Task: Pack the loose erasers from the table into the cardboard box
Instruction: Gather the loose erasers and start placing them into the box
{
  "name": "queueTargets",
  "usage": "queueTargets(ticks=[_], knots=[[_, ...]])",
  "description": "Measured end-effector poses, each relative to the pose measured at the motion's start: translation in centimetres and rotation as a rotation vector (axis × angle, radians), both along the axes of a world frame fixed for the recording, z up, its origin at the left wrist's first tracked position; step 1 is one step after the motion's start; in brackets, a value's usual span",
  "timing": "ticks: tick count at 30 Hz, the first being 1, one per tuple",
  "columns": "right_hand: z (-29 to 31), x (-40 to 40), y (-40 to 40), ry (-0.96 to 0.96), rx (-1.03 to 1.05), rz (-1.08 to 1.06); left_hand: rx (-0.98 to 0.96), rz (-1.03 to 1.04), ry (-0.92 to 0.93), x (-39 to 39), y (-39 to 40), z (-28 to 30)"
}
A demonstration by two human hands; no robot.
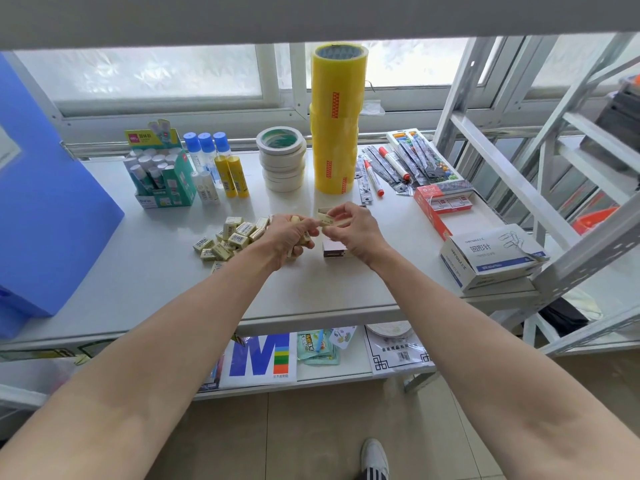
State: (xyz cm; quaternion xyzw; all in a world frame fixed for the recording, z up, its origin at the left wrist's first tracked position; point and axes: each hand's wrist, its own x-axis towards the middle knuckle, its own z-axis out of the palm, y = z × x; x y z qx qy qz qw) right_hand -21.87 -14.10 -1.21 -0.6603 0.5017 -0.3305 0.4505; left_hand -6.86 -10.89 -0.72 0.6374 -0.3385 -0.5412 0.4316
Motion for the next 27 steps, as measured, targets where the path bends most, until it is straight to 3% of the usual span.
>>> queueTargets(ticks=[3,7,13,21,27], knots=[[-0.4,-0.3,-0.9,0.186,-0.161,-0.046,-0.013,-0.027,-0.094,-0.8,-0.3,0.1],[-0.9,-1.8,-2.7,0.419,-0.237,-0.162,0.017,0.023,-0.353,-1.5,-1.1,-0.5],[-0.7,-2.2,-4.8,0.658,-0.289,-0.06,0.023,-0.056,-0.578,-2.9,-1.5,-1.6],[-1.9,-0.8,-5.8,0.828,-0.381,-0.005,-0.009,-0.057,-0.656,-2.9,-1.6,-1.7],[-2.6,-0.5,-5.7,0.784,-0.395,-0.068,-0.02,-0.06,-0.655,-3.0,-1.3,-1.6]])
